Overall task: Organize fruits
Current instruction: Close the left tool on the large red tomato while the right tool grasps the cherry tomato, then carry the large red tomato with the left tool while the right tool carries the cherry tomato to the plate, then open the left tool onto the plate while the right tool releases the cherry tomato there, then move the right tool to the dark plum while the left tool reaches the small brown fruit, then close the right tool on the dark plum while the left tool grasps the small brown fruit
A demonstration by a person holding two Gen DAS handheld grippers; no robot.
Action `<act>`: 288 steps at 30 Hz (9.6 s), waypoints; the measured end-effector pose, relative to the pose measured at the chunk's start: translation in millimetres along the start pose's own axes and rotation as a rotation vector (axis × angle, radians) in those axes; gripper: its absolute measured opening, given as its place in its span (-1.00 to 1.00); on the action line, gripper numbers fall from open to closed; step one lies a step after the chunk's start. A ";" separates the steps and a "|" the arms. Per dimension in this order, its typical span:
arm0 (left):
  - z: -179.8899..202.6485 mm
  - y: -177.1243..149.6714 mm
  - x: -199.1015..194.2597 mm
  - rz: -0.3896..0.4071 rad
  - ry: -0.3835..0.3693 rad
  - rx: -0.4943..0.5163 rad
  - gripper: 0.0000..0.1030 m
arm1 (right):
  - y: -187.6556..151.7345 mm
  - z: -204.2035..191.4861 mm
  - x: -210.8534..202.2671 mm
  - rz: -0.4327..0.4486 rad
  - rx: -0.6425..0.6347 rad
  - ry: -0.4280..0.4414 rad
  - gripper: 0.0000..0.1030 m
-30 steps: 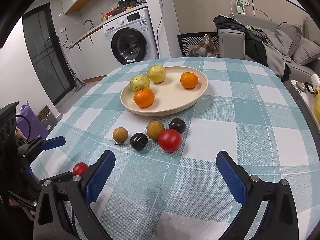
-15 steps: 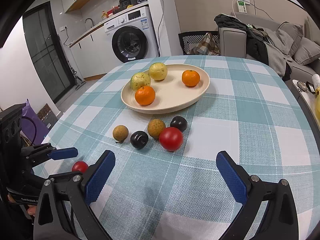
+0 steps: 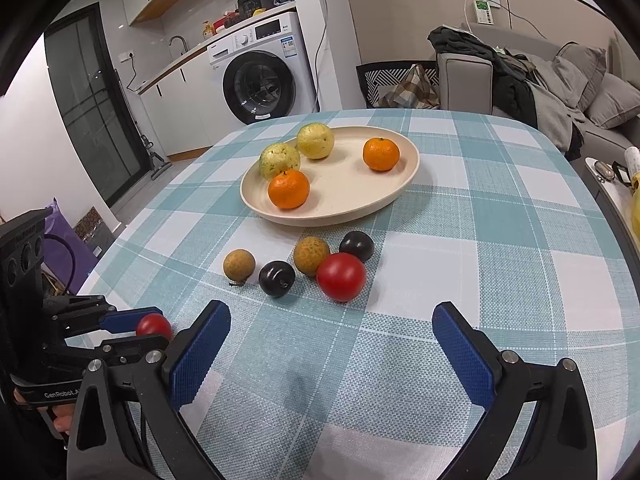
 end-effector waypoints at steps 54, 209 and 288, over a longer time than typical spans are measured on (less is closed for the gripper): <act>-5.4 54.4 17.0 0.153 0.150 0.050 -0.51 | 13.9 -8.0 36.6 -0.094 -0.083 0.019 -0.36; -19.5 68.2 50.3 0.043 0.188 0.069 0.98 | 20.3 23.2 40.9 -0.106 -0.052 -0.083 1.00; -25.3 69.5 72.2 -0.046 0.138 0.046 0.71 | 16.2 -31.6 14.6 -0.016 -0.220 0.015 -0.47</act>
Point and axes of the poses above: each gripper's, at about its wrist camera, not at the fingertips, and x roughly the way its jaws point, z to its right, y to its top, the point moved 3 cm from there along x, roughly the way its jaws point, and after that the axes turned 7 degrees about -y, right-handed, at the moved point
